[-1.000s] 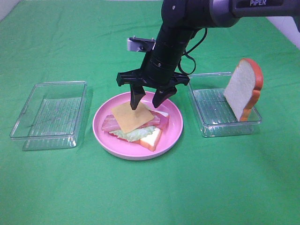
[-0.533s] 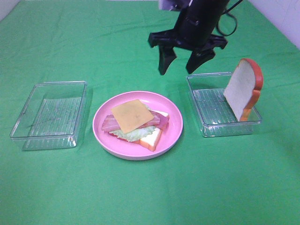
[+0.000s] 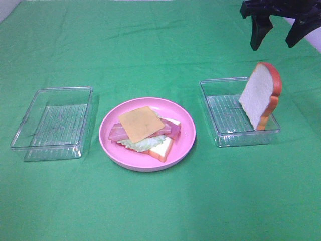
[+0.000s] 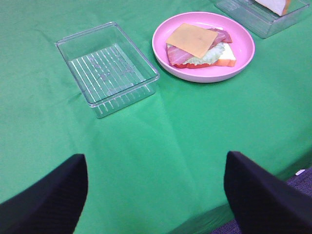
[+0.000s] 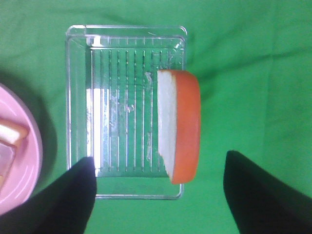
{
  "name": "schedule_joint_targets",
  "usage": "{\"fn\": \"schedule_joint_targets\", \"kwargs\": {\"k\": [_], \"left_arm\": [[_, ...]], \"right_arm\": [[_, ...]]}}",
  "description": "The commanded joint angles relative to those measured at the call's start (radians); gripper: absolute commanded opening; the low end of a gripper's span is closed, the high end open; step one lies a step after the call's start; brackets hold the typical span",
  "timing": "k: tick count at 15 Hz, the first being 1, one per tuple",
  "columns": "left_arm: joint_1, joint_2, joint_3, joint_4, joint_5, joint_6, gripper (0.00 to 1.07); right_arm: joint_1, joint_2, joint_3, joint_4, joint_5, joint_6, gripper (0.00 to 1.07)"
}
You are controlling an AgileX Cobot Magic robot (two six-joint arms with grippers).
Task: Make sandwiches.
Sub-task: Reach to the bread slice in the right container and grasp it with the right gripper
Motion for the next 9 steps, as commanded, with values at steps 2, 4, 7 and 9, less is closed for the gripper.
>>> {"fn": "schedule_joint_targets", "kwargs": {"k": [2, 4, 7, 9], "left_arm": [[-0.003, -0.005, -0.001, 0.000, -0.010, -0.001, 0.74], [-0.003, -0.005, -0.001, 0.000, -0.010, -0.001, 0.74], [-0.003, -0.005, -0.001, 0.000, -0.010, -0.001, 0.74], [-0.003, -0.005, -0.001, 0.000, -0.010, -0.001, 0.74]], "right_arm": [[-0.003, 0.065, 0.003, -0.017, 0.013, 0.004, 0.73], [-0.003, 0.095, 0.003, -0.034, 0.011, 0.004, 0.74], [-0.003, 0.154, 0.003, -0.060, 0.005, 0.004, 0.74], [-0.003, 0.196, 0.003, -0.055, 0.001, 0.001, 0.73]]}}
